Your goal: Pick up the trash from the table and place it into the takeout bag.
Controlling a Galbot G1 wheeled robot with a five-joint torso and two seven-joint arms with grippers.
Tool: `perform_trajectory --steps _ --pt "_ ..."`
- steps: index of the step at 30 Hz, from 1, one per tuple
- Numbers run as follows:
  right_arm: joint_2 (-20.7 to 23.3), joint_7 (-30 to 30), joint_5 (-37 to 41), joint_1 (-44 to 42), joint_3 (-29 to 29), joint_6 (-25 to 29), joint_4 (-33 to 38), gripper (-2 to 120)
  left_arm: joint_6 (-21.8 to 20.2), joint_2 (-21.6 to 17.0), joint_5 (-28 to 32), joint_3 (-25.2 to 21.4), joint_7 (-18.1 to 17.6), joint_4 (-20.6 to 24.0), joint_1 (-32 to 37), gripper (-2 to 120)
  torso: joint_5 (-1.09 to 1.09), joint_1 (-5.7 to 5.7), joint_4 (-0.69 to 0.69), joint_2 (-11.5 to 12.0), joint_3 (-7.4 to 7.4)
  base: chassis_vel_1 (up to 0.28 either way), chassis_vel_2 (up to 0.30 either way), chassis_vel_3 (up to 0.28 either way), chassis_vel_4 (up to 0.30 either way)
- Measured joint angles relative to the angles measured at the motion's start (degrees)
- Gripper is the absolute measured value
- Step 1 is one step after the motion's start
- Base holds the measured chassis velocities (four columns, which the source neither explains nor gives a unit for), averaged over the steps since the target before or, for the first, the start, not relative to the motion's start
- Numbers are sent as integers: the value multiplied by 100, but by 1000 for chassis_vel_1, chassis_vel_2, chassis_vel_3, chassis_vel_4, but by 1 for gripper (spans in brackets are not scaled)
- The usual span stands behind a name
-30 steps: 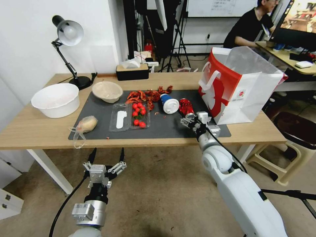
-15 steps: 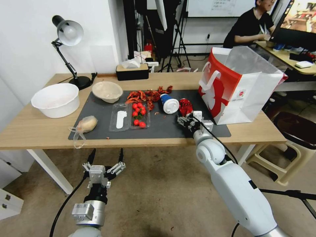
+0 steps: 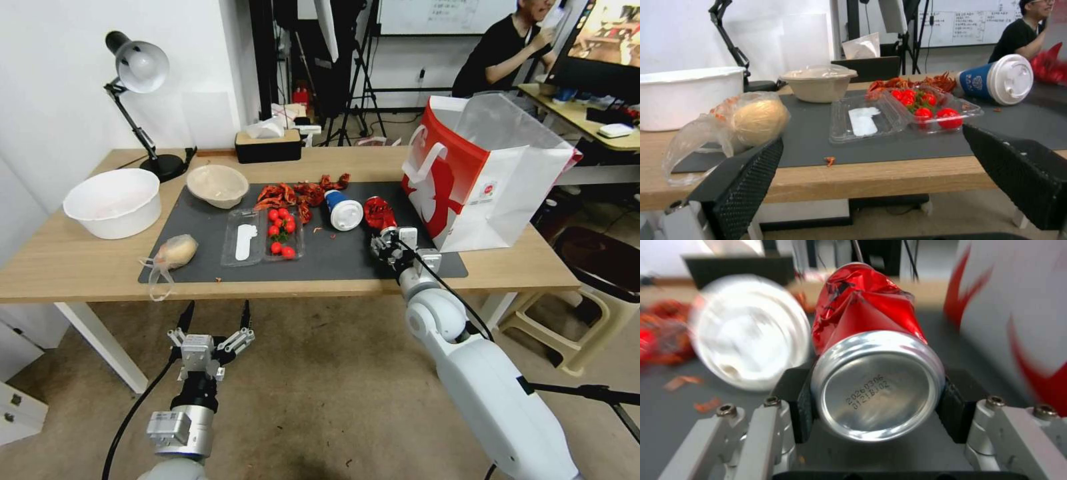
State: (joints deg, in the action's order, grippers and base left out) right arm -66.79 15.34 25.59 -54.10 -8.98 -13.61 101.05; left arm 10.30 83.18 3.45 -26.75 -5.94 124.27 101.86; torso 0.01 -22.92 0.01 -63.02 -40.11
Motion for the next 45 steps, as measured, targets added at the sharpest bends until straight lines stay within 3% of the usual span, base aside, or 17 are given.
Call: perform_trajectory --steps 6,8,13,17,22,25,27,29,31,32,33,36,37,40,45 --pt "414 -656 -477 -430 -401 581 894 52 24 -5 0 -1 -17 34 15 100 -1 0 -1 0 0 0 0 0 0" --pt "577 -880 -600 -578 -679 1066 1212 52 44 -6 0 -12 -26 36 23 100 -1 1 -1 -1 1 0 0 0 0" --pt "605 -910 -602 -597 -740 1166 1263 52 50 -6 -2 -14 -27 36 24 100 -1 1 -1 -1 1 0 0 0 0" --pt "870 -988 -537 -505 -1231 1872 1508 52 85 5 -16 -12 -36 31 35 100 1 1 -2 -1 1 0 0 0 0" --pt "896 -983 -527 -476 -1259 1905 1514 52 86 6 -17 -9 -36 31 36 100 1 1 -2 -1 1 0 0 0 0" --pt "1149 -788 -227 -174 -1394 1971 1502 52 87 15 -31 12 -35 44 45 100 6 1 -1 -1 0 0 0 0 0" --pt "1516 -349 385 331 -1517 1623 1384 52 88 41 -65 61 -27 84 67 100 -4 1 -1 -1 0 0 0 0 0" --pt "1607 -224 549 448 -1517 1453 1349 52 88 48 -76 66 -27 95 76 100 5 1 -1 -1 0 0 0 0 0" --pt "1992 515 1235 1039 -1458 492 1170 54 92 76 -134 94 -25 126 111 100 -4 0 -1 -1 0 0 0 0 0" --pt "2103 709 1457 1227 -1425 200 1080 57 100 90 -161 96 -25 138 124 100 2 1 0 -1 0 0 0 0 0" --pt "2103 709 1457 1227 -1425 200 1080 57 100 90 -161 96 -25 138 124 100 2 1 0 -1 0 0 0 0 0" --pt "2275 1136 2335 1637 -1372 -911 789 73 126 133 -223 115 -17 197 173 100 -2 0 0 -1 0 0 0 0 0" --pt "2275 1136 2335 1637 -1372 -911 789 73 126 133 -223 115 -17 197 173 100 -2 0 0 -1 0 0 0 0 0" --pt "2244 1070 2251 1676 -1324 -1121 594 89 139 170 -252 109 6 211 193 100 0 0 -1 0 0 0 0 0 0" --pt "2240 1013 2216 1651 -1324 -1138 621 98 139 189 -260 106 10 230 203 100 -1 0 -1 0 0 0 0 0 0"
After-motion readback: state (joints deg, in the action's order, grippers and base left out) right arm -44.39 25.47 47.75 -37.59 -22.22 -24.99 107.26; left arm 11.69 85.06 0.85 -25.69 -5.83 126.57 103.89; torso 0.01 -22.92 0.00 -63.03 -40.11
